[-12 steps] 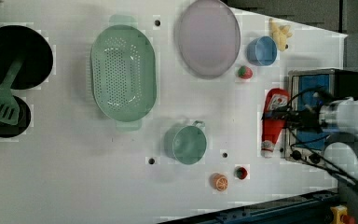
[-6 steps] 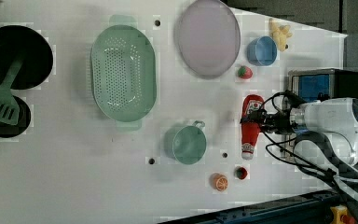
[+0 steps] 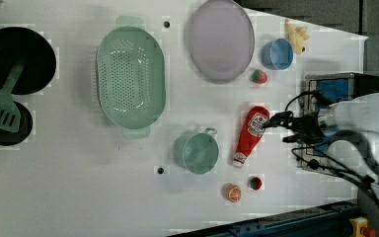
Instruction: Pick ketchup from plate and place it on table.
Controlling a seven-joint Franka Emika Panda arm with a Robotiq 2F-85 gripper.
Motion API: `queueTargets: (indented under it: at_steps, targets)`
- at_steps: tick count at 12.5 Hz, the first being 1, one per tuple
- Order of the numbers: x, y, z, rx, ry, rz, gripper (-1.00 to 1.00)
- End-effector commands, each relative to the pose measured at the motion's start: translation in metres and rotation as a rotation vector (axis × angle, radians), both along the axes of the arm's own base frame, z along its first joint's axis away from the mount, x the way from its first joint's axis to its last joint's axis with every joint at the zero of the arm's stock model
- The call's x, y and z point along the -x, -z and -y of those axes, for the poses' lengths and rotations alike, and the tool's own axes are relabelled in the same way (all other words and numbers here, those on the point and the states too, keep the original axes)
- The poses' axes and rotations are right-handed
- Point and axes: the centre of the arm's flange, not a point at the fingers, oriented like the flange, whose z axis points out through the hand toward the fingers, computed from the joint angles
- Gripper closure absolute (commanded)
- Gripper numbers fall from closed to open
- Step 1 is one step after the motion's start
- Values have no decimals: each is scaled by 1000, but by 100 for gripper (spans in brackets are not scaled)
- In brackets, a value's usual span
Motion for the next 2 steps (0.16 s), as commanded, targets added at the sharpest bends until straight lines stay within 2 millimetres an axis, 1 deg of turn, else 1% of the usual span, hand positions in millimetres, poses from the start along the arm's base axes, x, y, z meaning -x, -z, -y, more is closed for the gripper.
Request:
queueTargets:
  at_steps: [1, 2]
  targets:
    - [-45, -139, 4, 38, 138, 230, -100]
    - [-53, -172, 5, 44, 186, 273, -100]
